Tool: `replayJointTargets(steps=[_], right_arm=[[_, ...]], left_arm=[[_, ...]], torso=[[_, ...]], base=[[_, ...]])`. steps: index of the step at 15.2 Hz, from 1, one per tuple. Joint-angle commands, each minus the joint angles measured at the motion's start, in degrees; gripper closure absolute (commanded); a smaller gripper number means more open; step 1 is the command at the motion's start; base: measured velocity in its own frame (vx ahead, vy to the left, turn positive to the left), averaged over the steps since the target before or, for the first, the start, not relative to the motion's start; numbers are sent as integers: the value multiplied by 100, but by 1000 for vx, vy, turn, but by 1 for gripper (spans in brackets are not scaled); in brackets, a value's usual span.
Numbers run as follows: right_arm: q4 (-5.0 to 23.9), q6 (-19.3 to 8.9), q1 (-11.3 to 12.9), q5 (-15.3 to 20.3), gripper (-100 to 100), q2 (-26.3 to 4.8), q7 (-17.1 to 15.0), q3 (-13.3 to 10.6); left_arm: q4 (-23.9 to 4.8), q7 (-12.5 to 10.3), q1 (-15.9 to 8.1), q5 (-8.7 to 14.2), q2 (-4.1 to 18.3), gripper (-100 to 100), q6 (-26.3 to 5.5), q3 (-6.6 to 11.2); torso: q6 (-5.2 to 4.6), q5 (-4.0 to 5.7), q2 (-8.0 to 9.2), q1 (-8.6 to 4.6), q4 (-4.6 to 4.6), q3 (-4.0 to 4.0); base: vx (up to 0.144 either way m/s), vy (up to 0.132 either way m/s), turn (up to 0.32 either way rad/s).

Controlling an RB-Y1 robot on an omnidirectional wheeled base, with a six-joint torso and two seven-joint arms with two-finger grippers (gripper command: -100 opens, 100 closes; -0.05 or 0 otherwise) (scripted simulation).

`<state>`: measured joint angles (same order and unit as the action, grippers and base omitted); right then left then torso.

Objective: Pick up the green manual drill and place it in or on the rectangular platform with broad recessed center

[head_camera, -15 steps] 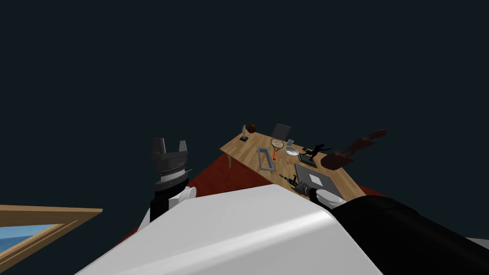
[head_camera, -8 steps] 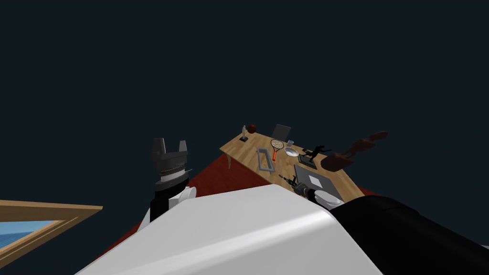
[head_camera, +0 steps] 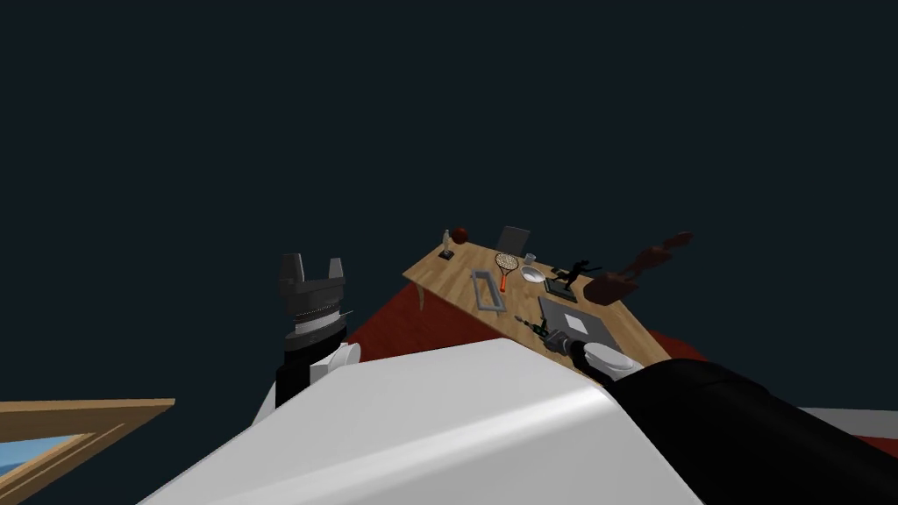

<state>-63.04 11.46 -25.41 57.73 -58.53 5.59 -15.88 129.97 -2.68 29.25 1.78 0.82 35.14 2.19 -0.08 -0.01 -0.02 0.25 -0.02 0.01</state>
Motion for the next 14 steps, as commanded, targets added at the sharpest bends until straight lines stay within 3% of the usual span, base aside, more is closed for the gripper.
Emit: replayJointTargets(steps=[1, 8, 14], right_arm=[[-34, 96, 137, -56, 100, -195, -116, 24], [-158, 427, 400, -258, 100, -722, -460, 113], [-303, 688, 444, -438, 100, -1190, -824, 287]], left_arm=[[0, 0, 0, 0, 0, 0, 0, 0], [0, 0, 0, 0, -2, 0, 0, -2], [0, 0, 1, 0, -1, 0, 0, -1]], torso=[[0, 0, 0, 0, 0, 0], [-1, -13, -7, 82, -1, 2], [57, -18, -91, 74, -4, 41]], base=[[-13, 194, -176], [-3, 252, -158], [101, 196, 3]])
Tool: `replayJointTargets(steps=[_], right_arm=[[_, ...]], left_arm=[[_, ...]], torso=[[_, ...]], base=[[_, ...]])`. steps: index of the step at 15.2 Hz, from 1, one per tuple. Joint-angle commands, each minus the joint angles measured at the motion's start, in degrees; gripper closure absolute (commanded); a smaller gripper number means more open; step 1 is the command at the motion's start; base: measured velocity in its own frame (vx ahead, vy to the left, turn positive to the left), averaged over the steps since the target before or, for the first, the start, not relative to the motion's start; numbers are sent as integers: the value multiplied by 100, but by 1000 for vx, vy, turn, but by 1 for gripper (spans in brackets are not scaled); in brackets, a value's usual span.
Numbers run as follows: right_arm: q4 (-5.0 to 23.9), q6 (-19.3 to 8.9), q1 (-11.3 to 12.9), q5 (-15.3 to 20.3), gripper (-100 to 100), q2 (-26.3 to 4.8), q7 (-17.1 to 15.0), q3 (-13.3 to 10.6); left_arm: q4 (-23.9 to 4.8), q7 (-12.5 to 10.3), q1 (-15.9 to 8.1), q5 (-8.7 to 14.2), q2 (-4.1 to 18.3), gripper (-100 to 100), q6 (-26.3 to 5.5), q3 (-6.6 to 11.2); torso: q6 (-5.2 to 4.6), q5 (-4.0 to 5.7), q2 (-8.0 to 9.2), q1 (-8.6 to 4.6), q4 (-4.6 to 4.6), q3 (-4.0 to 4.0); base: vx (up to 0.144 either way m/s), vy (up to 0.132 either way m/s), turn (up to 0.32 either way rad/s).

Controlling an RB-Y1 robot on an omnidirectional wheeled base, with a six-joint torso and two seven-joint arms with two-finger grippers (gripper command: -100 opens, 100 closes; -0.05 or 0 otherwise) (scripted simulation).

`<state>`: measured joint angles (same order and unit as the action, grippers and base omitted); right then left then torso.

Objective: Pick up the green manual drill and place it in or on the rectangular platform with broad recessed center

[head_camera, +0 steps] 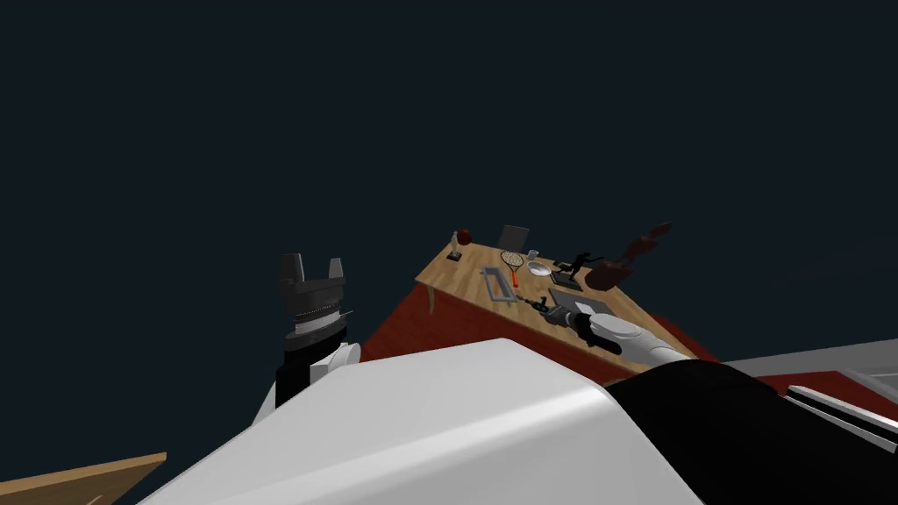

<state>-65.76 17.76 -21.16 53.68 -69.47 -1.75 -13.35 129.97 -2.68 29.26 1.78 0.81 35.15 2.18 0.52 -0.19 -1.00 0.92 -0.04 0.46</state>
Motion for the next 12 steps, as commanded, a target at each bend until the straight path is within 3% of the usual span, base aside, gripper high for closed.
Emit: replayJointTargets(steps=[1, 6, 12], right_arm=[[-47, 84, 13, -50, 100, -141, -125, 52], [-126, 247, -141, -113, 100, -459, -342, 144], [-23, 425, -657, -43, 100, -900, -628, 156]], left_arm=[[0, 0, 0, 0, 0, 0, 0, 0], [0, 0, 1, 0, 0, 0, 0, 0], [0, 0, 1, 0, 1, 0, 0, 1]], torso=[[0, 0, 0, 0, 0, 0], [1, 8, -22, -23, 5, 13], [8, 9, -60, -35, 15, 35]], base=[[129, 137, 71], [166, 135, 96], [239, 117, 203]])
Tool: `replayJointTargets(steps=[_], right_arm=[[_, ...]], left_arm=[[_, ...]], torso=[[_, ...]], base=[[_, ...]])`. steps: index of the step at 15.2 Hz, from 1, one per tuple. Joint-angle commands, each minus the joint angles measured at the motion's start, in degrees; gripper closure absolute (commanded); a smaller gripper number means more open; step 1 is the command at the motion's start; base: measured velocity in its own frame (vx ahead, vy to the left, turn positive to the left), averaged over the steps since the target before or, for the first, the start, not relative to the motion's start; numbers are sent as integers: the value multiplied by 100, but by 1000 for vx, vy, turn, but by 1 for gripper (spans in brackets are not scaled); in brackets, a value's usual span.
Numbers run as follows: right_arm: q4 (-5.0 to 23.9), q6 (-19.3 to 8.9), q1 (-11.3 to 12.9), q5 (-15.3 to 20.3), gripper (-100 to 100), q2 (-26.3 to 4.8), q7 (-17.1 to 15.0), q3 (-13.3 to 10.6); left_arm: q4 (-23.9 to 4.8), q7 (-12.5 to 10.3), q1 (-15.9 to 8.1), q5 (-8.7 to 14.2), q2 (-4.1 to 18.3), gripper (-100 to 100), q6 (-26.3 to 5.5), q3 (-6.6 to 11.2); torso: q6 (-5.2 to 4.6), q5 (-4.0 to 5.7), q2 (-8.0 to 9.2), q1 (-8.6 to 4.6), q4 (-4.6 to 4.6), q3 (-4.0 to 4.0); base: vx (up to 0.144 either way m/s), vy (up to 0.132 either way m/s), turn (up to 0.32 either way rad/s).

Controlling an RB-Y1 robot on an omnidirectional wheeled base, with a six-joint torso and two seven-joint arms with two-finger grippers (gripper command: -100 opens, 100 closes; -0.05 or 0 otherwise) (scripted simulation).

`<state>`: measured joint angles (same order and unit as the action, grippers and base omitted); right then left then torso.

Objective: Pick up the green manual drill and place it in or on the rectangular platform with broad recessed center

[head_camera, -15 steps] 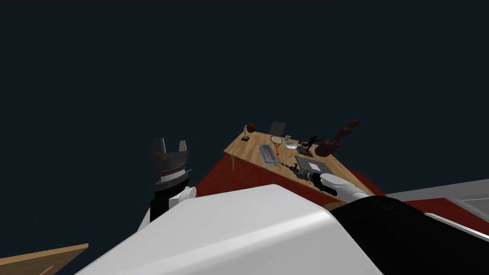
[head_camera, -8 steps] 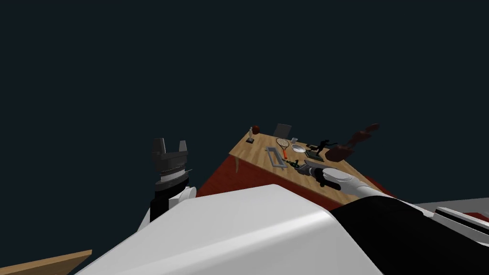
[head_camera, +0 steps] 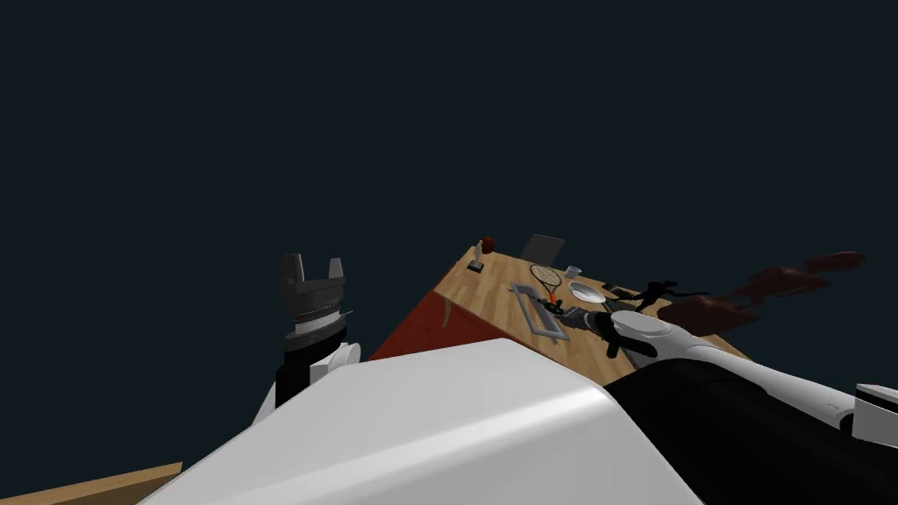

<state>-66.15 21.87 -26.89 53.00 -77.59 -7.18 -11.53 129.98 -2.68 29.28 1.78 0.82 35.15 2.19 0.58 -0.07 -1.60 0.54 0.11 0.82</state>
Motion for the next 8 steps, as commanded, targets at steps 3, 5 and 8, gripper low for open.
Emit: replayJointTargets(steps=[3, 5, 8], right_arm=[[39, 34, -97, 18, -100, -66, -53, -2], [37, 34, -93, 17, -100, -66, -54, 0], [-58, 147, -113, -9, -100, -301, -196, 83]], left_arm=[[0, 0, 0, 0, 0, 0, 0, 1], [0, 0, -2, 0, 1, 0, 0, 1], [-1, 0, -2, 0, 1, 0, -1, 1]], torso=[[-6, 2, 29, -18, -5, -15], [-11, 5, 81, -30, -17, -45], [-13, 7, 111, -36, -25, -64]], base=[[139, 31, 84], [21, 4, 4], [3, 3, -31]])
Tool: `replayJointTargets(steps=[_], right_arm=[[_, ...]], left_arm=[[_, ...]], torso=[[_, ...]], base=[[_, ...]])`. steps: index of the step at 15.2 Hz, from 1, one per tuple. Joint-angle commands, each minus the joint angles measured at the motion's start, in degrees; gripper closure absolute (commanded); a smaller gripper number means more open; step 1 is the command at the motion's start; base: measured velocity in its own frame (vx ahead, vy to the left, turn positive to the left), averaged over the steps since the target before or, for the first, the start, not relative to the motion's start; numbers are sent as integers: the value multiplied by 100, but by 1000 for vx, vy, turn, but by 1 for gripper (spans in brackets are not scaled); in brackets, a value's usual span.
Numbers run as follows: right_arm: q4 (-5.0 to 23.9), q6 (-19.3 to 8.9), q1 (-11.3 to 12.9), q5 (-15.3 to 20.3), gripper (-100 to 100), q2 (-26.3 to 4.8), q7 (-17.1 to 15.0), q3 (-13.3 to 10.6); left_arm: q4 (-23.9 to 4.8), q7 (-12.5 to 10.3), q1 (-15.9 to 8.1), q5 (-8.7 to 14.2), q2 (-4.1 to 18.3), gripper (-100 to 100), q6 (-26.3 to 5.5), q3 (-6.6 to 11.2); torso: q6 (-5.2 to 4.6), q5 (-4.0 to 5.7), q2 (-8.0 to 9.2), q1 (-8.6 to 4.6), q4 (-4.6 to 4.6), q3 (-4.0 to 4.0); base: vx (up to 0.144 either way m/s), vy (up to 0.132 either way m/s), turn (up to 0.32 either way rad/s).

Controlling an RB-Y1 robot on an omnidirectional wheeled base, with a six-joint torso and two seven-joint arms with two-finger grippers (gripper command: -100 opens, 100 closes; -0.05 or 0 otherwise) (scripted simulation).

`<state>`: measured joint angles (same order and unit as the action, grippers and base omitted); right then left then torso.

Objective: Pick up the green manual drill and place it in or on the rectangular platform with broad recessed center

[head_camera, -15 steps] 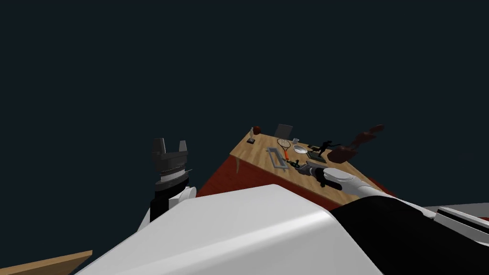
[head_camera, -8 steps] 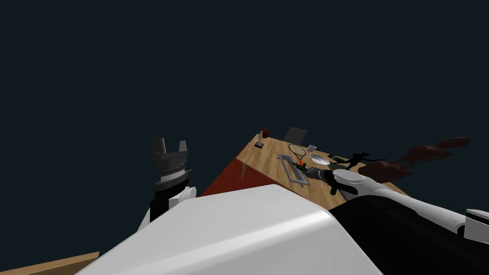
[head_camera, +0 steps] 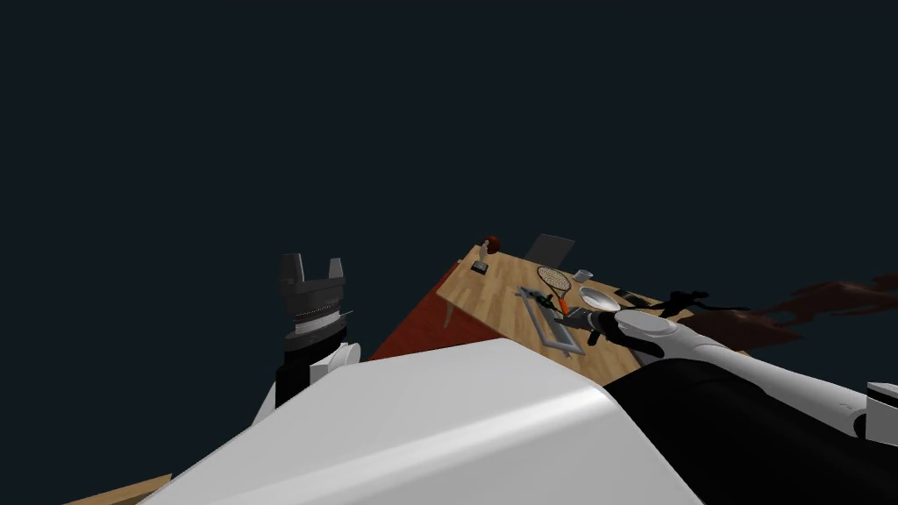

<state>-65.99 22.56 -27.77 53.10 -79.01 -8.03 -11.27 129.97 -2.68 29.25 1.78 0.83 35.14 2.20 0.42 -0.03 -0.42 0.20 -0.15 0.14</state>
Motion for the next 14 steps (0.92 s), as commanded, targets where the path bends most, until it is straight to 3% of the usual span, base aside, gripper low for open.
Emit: replayJointTargets(steps=[1, 8, 14], right_arm=[[-75, 78, -25, -19, -100, -159, -111, 57], [-294, 341, -75, -79, -100, -704, -443, 250], [-298, 289, -113, -83, -100, -643, -400, 244]], left_arm=[[0, 0, 0, 0, 0, 0, 0, 0], [0, 0, -1, 0, 0, 0, 0, 0], [0, 0, -1, 0, 0, 0, 0, 0]], torso=[[0, 0, 0, 0, 0, 0], [0, -1, 15, 6, -4, -9], [2, 3, 6, -2, -2, -4]], base=[[-19, 11, -120], [-23, 16, -72], [-4, 2, -5]])
